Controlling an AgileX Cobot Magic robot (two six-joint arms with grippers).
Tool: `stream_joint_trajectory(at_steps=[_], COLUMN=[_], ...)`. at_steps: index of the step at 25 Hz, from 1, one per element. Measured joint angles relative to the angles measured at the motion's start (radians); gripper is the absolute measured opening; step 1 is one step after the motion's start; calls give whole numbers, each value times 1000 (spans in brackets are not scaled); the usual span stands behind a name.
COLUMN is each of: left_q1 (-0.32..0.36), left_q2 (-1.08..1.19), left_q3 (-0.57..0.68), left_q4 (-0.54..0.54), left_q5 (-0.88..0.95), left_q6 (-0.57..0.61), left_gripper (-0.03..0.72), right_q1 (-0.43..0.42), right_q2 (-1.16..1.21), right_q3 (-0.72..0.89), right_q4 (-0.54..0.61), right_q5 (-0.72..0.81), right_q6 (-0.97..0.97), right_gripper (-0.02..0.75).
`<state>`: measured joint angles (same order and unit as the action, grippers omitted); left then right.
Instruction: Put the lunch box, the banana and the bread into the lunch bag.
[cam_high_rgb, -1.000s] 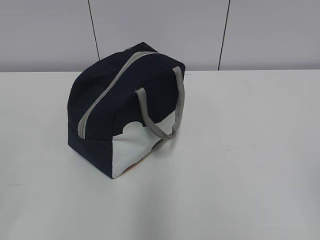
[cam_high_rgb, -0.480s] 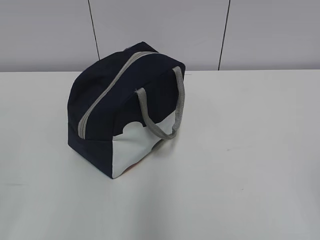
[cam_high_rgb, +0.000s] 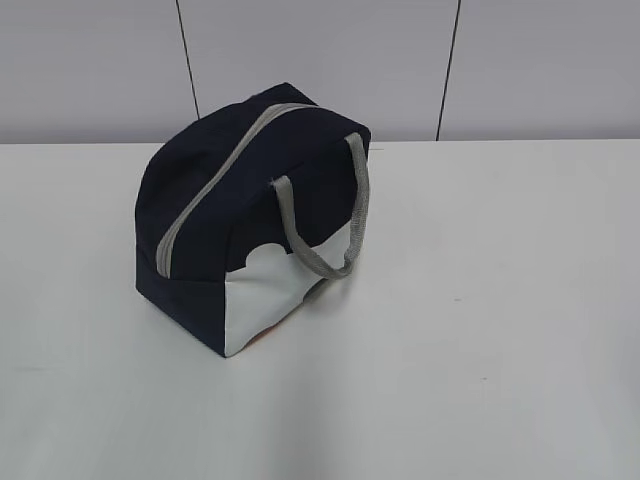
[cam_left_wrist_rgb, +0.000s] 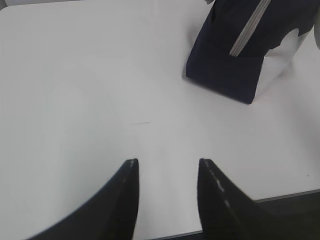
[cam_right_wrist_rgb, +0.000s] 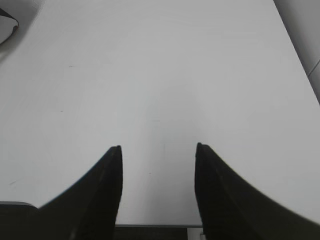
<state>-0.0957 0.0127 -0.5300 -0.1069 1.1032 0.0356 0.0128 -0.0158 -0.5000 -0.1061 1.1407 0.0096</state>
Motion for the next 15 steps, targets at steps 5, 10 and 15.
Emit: stream_joint_trajectory(at_steps=[5,10,15], left_q1=[0,0,0], left_q2=[0,0,0], left_q3=[0,0,0], left_q4=[0,0,0], left_q5=[0,0,0], left_q6=[0,0,0], left_gripper=[299,299,299], right_q1=[0,0,0], right_q2=[0,0,0], right_q3=[0,0,0], right_q4=[0,0,0], right_q5=[0,0,0], right_q6=[0,0,0], right_gripper=[368,368,368])
